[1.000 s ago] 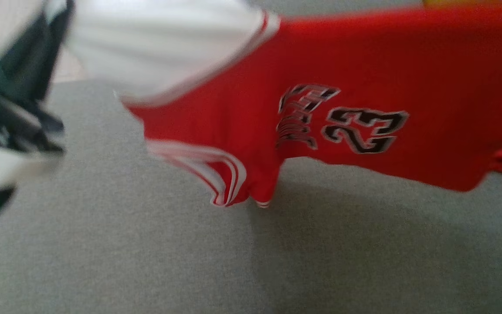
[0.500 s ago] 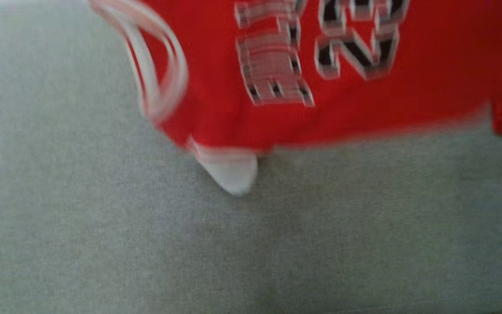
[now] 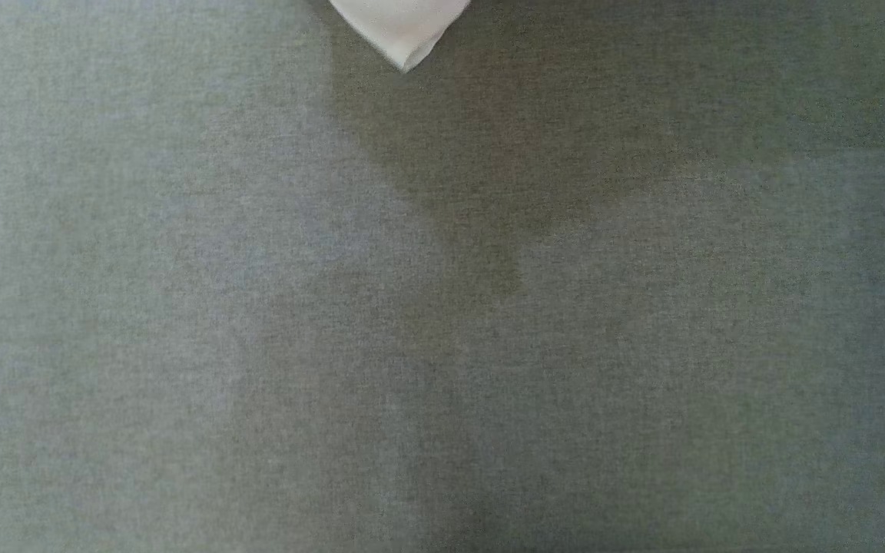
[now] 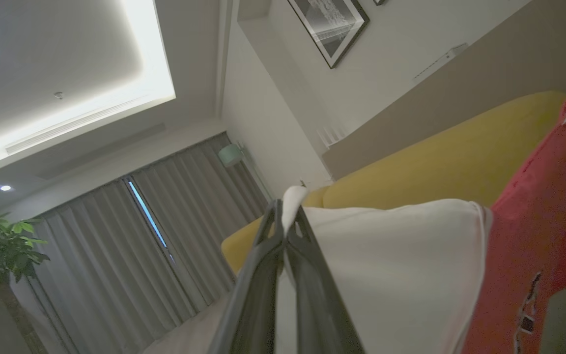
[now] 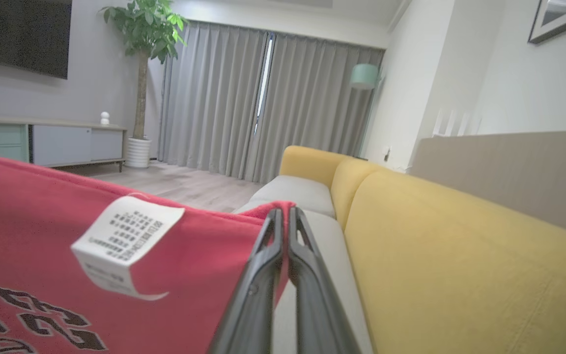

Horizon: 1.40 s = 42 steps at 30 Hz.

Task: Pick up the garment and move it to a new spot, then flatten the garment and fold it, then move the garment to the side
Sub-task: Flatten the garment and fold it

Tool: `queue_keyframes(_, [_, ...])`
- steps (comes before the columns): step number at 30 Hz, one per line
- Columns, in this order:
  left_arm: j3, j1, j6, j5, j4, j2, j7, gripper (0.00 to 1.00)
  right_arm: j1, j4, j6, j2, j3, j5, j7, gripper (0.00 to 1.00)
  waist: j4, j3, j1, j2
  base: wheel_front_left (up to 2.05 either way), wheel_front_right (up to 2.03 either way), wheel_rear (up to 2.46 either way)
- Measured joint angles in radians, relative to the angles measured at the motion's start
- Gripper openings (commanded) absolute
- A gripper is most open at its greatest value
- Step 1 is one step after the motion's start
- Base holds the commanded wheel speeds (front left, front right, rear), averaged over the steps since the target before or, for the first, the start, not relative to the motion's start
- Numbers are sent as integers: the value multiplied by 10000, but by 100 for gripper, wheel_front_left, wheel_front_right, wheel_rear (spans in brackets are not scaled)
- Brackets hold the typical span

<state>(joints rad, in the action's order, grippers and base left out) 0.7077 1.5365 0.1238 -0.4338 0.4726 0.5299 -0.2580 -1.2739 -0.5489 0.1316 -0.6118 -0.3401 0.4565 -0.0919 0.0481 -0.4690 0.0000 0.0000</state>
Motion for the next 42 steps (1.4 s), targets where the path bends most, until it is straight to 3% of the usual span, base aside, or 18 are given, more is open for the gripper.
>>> queue_keyframes(9, [-42,-5601,-19,-232,-2556,646,2,0,2807,-1133,0,-4,-470,809,-970,0,39,370,0,0,0,0,0])
queue_keyframes(19, [-247,-11541,-533,-4,-4134,786,8,0,7558,-527,0,-10,40,1419,-1478,0,-65,1729,-4,1,0,0,0])
queue_keyframes(31, [-328,-14462,-520,115,-3772,489,13,0,11509,1358,0,704,1981,742,-1358,0,-269,2938,-3,1,0,0,0])
queue_keyframes(38, [-510,-14842,-370,196,-3781,320,13,0,13403,2612,0,1354,2995,201,-807,0,-244,3061,-2,1,0,0,0])
queue_keyframes(42, [-669,-14796,-345,360,-3758,288,13,0,13612,3212,0,1708,3434,-163,-389,0,-207,2955,-1,1,0,0,0])
